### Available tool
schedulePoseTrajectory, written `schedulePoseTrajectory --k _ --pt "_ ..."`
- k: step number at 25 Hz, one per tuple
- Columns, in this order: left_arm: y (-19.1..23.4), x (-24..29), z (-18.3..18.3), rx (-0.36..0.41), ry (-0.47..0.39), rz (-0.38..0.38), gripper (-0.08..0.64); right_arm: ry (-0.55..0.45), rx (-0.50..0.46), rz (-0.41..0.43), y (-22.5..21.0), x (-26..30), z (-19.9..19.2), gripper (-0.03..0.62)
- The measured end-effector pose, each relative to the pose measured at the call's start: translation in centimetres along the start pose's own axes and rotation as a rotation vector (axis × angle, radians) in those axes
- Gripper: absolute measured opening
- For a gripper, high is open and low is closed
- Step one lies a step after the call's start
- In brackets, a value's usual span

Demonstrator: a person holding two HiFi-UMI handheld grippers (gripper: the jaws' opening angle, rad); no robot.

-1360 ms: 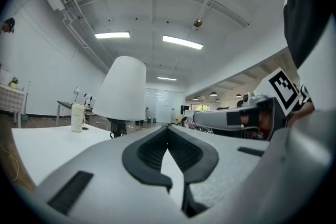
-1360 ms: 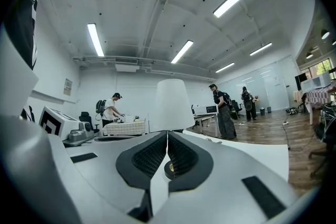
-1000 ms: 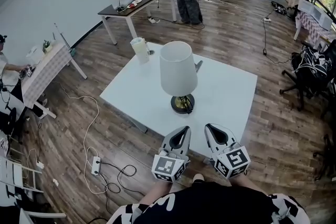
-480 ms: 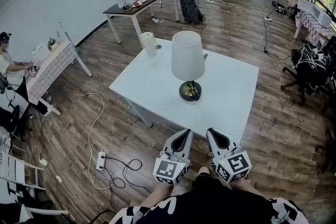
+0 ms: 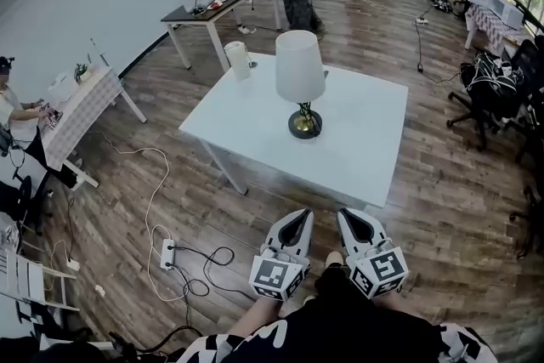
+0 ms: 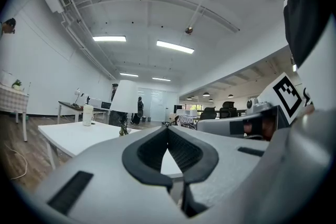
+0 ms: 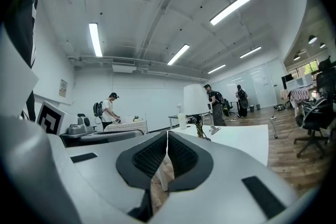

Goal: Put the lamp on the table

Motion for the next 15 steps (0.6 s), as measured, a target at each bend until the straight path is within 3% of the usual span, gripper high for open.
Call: schedulePoseTrajectory --k 8,15 --pt "-2.4 -4.0 -0.3 -0.005 -0.008 -0.033 0.005 -0.019 -0.018 -0.031 3.2 -3.5 0.1 0.020" --pt "-3.0 -5.8 0.2 -0.014 -0.038 -0.017 0.005 -0.008 -0.036 -0.010 5.0 -4.6 -0.3 0.020"
Point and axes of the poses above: the fingertips, and each gripper's own axes: x forward along the fingers, y to its left, z out of its top, the point moved 2 cm from there along -x, backward along the fingers, and after that the axes turned 9 degrees about z, right-handed, at the moved point
